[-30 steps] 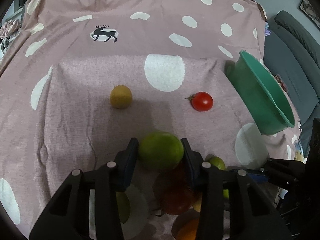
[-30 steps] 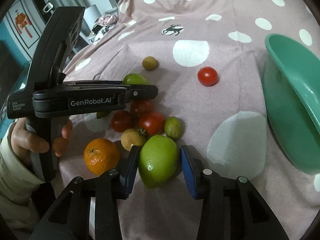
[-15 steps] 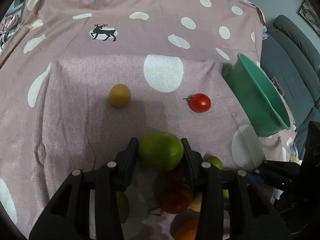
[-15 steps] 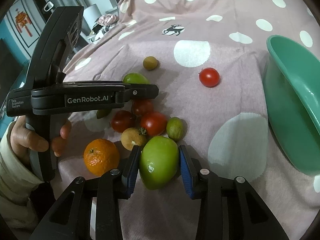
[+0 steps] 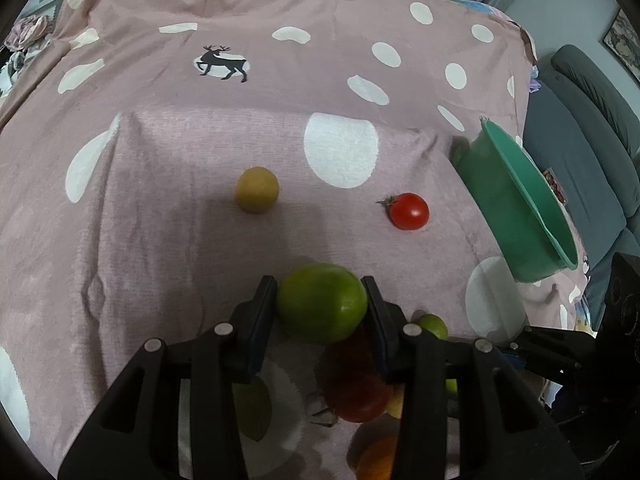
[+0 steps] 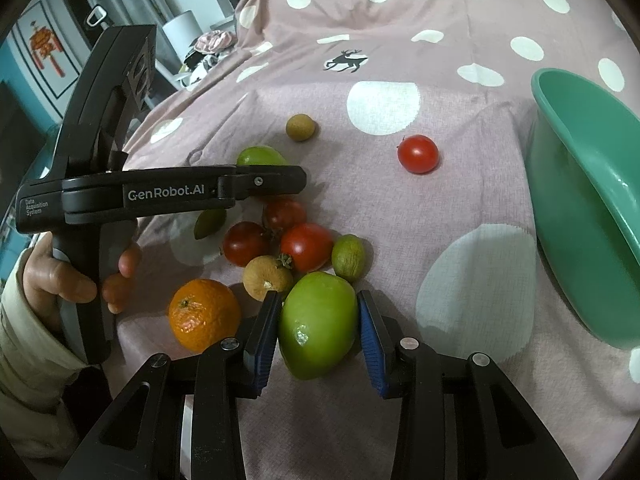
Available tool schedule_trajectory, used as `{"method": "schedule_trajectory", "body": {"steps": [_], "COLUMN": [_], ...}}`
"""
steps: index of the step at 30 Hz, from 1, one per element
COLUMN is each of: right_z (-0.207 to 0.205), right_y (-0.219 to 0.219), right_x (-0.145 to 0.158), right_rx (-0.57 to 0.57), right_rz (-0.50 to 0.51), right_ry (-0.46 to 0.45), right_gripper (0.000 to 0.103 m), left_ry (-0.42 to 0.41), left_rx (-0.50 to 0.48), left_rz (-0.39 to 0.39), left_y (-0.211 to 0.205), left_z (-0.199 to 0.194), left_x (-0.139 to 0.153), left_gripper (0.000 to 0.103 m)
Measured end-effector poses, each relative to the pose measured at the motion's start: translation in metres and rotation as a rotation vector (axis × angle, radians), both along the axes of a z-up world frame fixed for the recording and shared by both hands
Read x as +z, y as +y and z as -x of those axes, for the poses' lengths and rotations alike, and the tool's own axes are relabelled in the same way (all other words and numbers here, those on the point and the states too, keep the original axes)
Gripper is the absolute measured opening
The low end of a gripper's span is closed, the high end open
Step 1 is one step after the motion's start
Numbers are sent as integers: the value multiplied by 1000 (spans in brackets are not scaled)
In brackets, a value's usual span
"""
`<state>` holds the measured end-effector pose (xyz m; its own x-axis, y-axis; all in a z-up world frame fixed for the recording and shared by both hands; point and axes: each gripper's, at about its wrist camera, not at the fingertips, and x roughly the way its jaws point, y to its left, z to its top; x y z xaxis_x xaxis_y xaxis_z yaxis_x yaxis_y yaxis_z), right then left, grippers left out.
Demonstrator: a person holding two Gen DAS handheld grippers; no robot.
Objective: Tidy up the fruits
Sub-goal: 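Close the right tool on the large green lime and lift it, then carry the lime over the green bowl and open the right tool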
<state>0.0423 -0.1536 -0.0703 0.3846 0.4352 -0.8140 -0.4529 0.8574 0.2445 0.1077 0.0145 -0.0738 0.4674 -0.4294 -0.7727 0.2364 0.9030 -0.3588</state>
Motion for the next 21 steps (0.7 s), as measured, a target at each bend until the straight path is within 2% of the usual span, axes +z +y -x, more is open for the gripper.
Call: {"method": "schedule_trajectory", "body": {"steps": [6,21], "right_z": [-1,6], "right_y": [0,-17], "right_x": [0,34], "right_rx": [3,-38], "right_rz": [-10,-59], "right_ry": [-3,-95], "right_gripper": [40,40], "left_ry": [-1,-95], "left_rx": [4,-40], "left_rz": [7,14], "left_y": [4,-11], "left_z": [3,25], "left_x": [2,44], "left_gripper": [41,41]}}
